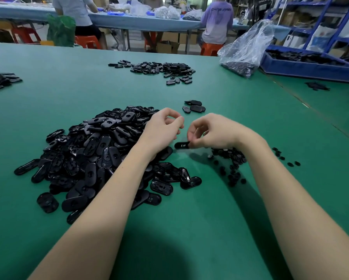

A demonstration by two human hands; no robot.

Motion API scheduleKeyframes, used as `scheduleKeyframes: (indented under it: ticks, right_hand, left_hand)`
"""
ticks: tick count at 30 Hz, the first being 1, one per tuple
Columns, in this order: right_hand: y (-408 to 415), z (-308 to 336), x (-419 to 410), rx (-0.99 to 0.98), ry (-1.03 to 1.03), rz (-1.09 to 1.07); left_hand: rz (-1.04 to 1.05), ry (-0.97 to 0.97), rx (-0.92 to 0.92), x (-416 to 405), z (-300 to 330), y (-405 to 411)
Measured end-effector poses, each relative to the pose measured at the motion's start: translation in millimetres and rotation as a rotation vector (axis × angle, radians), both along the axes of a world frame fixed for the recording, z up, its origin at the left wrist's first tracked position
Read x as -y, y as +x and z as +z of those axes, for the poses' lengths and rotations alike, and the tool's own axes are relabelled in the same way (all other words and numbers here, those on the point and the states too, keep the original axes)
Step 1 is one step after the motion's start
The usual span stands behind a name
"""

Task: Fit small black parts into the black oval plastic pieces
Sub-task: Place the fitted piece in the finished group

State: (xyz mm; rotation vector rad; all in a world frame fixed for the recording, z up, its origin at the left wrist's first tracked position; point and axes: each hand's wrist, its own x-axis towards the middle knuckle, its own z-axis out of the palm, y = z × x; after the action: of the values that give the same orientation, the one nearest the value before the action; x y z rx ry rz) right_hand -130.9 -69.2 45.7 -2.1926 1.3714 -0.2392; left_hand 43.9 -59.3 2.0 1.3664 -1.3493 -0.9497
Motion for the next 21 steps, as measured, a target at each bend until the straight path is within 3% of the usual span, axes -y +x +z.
scheduleKeyframes:
  ticks: [3,6,13,21]
  right_hand:
    - [-18,6,1,0.184,-0.137,-0.093]
    - [-24,8,-1,0.266,-0.216,-0.097]
    - [-32,11,2,-0.214,0.030,-0.097]
    - [-26,6,-1,-0.289,0.061,-0.104]
  left_hand:
    - [-0.131,0.118,0.050,-3,8,0]
    - [-0.251,0.221,-0.115,-8,12,-5]
    - [-0.090,0.161,-0.198,-9,6,-7]
    - [-0.087,0.177,-0.252,-10,5,-8]
